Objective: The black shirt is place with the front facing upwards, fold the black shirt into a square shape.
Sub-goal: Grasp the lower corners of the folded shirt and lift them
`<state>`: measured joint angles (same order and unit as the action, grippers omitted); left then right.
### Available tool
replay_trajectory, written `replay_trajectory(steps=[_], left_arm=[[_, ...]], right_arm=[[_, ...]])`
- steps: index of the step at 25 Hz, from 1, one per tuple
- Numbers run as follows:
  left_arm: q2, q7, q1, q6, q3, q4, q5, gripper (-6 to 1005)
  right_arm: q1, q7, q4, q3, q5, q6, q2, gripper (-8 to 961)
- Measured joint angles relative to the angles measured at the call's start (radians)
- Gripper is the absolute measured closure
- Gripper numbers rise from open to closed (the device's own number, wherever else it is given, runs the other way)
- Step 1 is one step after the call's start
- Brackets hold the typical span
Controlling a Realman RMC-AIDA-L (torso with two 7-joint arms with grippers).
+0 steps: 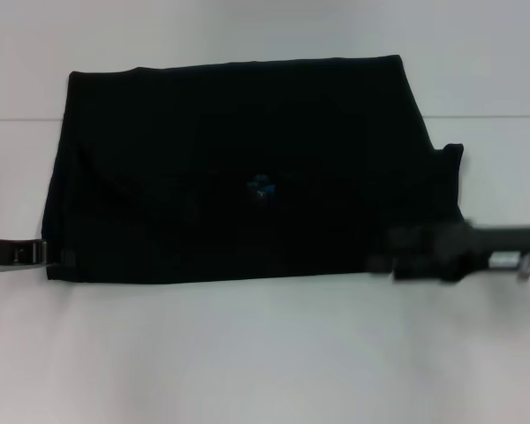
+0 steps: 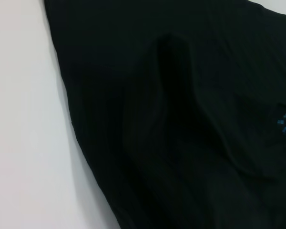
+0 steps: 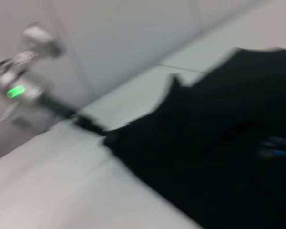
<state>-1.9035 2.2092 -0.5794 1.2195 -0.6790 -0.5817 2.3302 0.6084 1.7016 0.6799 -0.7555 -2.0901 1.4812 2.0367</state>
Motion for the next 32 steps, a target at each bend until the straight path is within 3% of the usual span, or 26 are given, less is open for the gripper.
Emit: replay_trajectory(steps=[3, 8, 10, 17, 32], left_arm=[[0.000, -0.005, 0.001, 0.002, 0.004, -0.002, 0.000, 967], [0.000, -0.012, 0.001, 0.015, 0.005, -0.004, 0.000, 974], [0.001, -0.012, 0.001, 0.020, 0.005, -0.004, 0.000, 973], [0.001, -0.013, -0.004, 0.023, 0.005, -0.002, 0.000, 969], [0.001, -0.013, 0.000, 0.023, 0.007, 0.000, -0.006, 960]], right_arm=[[0.016, 0.282, 0.127, -0.002, -0.075, 0.010, -0.040, 187], [0.078, 0.735, 0.229, 0.011, -0.227, 0.067, -0.140, 190], [0.105, 0.846, 0.258, 0.037, -0.314, 0.079, -0.154, 191], [0.189, 0.915, 0.240, 0.051, -0.582, 0.029, -0.125, 196], [0.243, 0.889, -0.028, -0.007, -0.599, -0.201, -0.092, 206]])
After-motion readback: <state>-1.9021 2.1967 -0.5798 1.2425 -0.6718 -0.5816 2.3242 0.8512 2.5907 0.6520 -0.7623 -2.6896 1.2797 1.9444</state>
